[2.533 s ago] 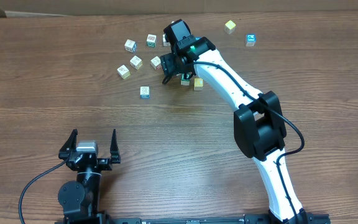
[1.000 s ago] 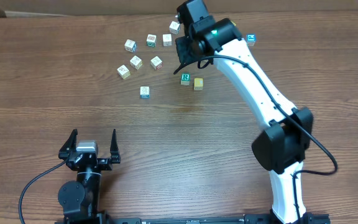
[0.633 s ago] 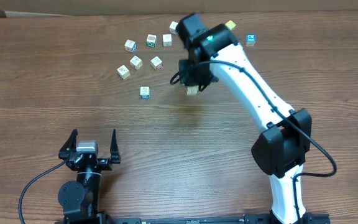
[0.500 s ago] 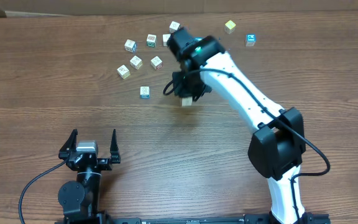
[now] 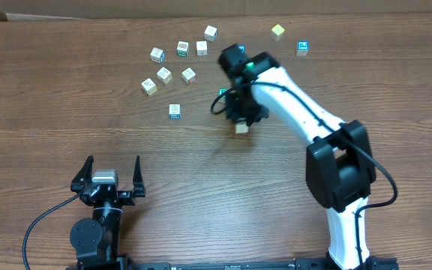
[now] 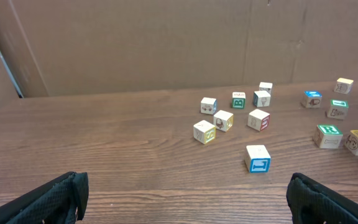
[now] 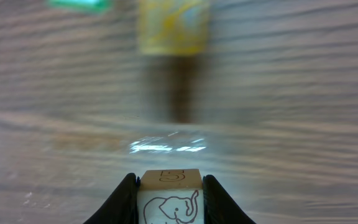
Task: Form a tower
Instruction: 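Carry the R block right and lower it onto the table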
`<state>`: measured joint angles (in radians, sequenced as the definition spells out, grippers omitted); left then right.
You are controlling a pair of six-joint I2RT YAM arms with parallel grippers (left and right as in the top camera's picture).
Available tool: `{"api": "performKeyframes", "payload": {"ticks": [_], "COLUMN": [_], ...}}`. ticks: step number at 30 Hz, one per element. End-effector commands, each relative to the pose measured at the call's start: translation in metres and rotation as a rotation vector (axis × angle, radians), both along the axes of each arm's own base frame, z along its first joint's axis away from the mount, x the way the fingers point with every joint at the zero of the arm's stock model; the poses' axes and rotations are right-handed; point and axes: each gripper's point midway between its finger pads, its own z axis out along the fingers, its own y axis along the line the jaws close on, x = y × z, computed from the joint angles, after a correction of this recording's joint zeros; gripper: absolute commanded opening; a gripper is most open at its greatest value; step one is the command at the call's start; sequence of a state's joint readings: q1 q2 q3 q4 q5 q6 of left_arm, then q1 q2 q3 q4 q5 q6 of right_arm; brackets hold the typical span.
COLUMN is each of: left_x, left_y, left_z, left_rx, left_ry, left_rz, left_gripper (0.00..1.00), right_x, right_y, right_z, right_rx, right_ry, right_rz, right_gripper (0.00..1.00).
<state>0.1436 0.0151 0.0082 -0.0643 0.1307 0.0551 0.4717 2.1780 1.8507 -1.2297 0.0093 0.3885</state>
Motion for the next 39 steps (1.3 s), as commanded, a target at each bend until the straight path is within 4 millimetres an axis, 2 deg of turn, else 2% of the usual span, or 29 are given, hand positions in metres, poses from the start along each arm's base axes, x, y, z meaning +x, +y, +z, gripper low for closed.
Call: {"api": "performKeyframes", "payload": {"ticks": [1, 6, 12, 14, 17, 19, 22, 26, 30, 33, 34, 37, 39], "left_x": [0.0, 0.0, 0.0, 0.0, 0.0, 0.0, 0.0, 0.0, 0.0, 0.0, 0.0, 0.0, 0.0], "left_y": [-0.001, -0.001, -0.001, -0.001, -0.001, -0.001, -0.001, -0.001, -0.001, -0.001, -0.001, -0.001, -0.001], "left_z": [0.0, 0.0, 0.0, 0.0, 0.0, 0.0, 0.0, 0.0, 0.0, 0.0, 0.0, 0.0, 0.0], "left_rx": [-0.009, -0.009, -0.009, -0.009, -0.009, -0.009, -0.009, -0.009, -0.009, -0.009, -0.009, -0.009, -0.009], "left_ry": [-0.003, -0.003, -0.003, -0.003, -0.003, -0.003, -0.003, -0.003, -0.003, -0.003, -0.003, -0.003, -0.003], "left_rz": [-0.003, -0.004, -0.003, -0.004, -0.003, -0.004, -0.004, -0.004, -0.003, -0.004, -0.003, -0.004, -0.003], "left_gripper": [0.99, 0.99, 1.0, 1.0, 1.0, 1.0, 1.0, 0.99, 0.99, 0.99, 1.0, 0.99, 1.0], "right_x": [0.016, 0.029, 0.026, 0.027, 0.028, 0.027, 0.023, 0.021, 0.027, 0.026, 0.025, 0.024, 0.025], "right_y": [-0.036, -0.073, -0.098, -0.099, -0.099, -0.099, -0.1, -0.101, -0.111, -0.109, -0.109, -0.109, -0.108], "right_z": [0.002, -0.002, -0.022, -0.025, -0.026, -0.026, -0.026, -0.028, -0.03, -0.031, -0.031, -0.031, -0.031], "right_rx": [-0.029, -0.032, -0.04, -0.038, -0.037, -0.038, -0.043, -0.046, -0.101, -0.089, -0.082, -0.073, -0.066], "right_ry": [-0.017, -0.019, 0.008, 0.001, -0.002, 0.003, 0.02, 0.026, -0.009, -0.003, 0.002, 0.002, -0.003], "right_rz": [0.017, -0.034, -0.087, -0.09, -0.091, -0.091, -0.092, -0.098, -0.099, -0.114, -0.214, -0.384, -0.464], "right_gripper": [0.25, 0.25, 0.25, 0.27, 0.38, 0.5, 0.56, 0.59, 0.63, 0.59, 0.59, 0.66, 0.67]}}
